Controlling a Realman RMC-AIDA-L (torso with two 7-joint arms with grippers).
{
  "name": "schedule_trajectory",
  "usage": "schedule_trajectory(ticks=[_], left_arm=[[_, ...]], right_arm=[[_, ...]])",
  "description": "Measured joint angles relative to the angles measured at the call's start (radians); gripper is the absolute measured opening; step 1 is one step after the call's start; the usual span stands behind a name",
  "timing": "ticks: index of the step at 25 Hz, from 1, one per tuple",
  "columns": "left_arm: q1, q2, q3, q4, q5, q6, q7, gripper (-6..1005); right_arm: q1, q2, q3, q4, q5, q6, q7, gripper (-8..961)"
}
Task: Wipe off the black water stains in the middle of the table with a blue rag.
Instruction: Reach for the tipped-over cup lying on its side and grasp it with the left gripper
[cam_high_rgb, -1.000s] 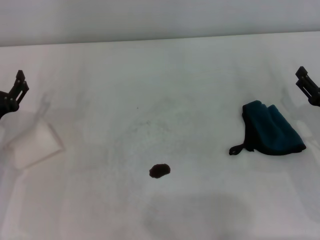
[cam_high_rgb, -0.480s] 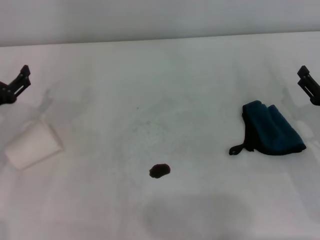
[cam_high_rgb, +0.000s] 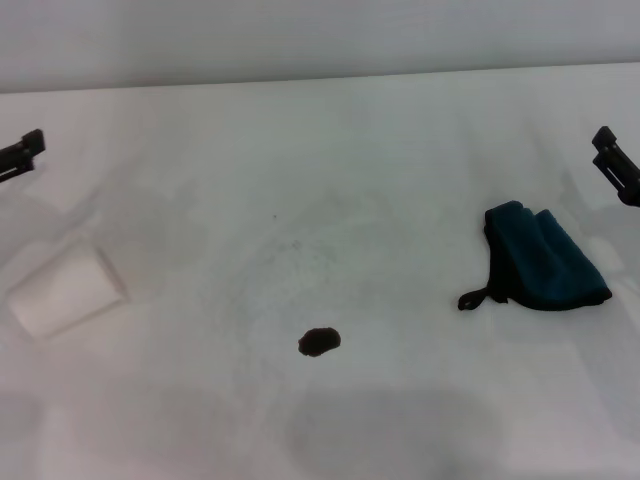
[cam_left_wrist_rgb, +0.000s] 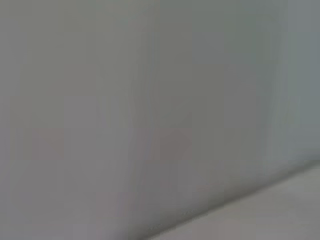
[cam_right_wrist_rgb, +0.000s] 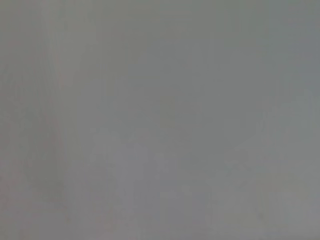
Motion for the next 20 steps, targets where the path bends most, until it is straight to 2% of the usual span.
schedule_trajectory(ticks=[6,7,8,11,14,17,20], left_arm=[[-0.106,0.029,0.001,-0.285,0.295,0.209,-0.173,873],[-0.138,0.037,0.002,-0.348,0.384,0.262,-0.188,874],[-0.147,0.04,0.002,-0.36,0.405,0.27,-0.19,874],[-0.216,0.067,0.003,-0.415,0.598,0.332,-0.202,874],[-0.282,0.09,0.003,-0.419,0.783,0.367,-0.201,875],[-0.318,0.089,0.004,-0.425,0.861,0.374,-0.175,876],[-0.327,0.083,0.005,-0.429,0.872,0.362,-0.14,877]], right_arm=[[0.0,0.0,0.001,-0.001,0.002,0.003,0.025,844],[0.001,0.0,0.001,-0.001,0.002,0.004,0.025,844],[0.001,0.0,0.001,-0.001,0.002,0.004,0.025,844],[0.004,0.0,0.001,-0.001,0.0,0.006,0.025,843],[0.006,0.0,0.0,-0.001,-0.001,0.007,0.026,842],[0.008,0.0,-0.004,-0.001,-0.001,0.007,0.026,841],[0.008,0.001,-0.006,0.001,-0.001,0.01,0.026,841]])
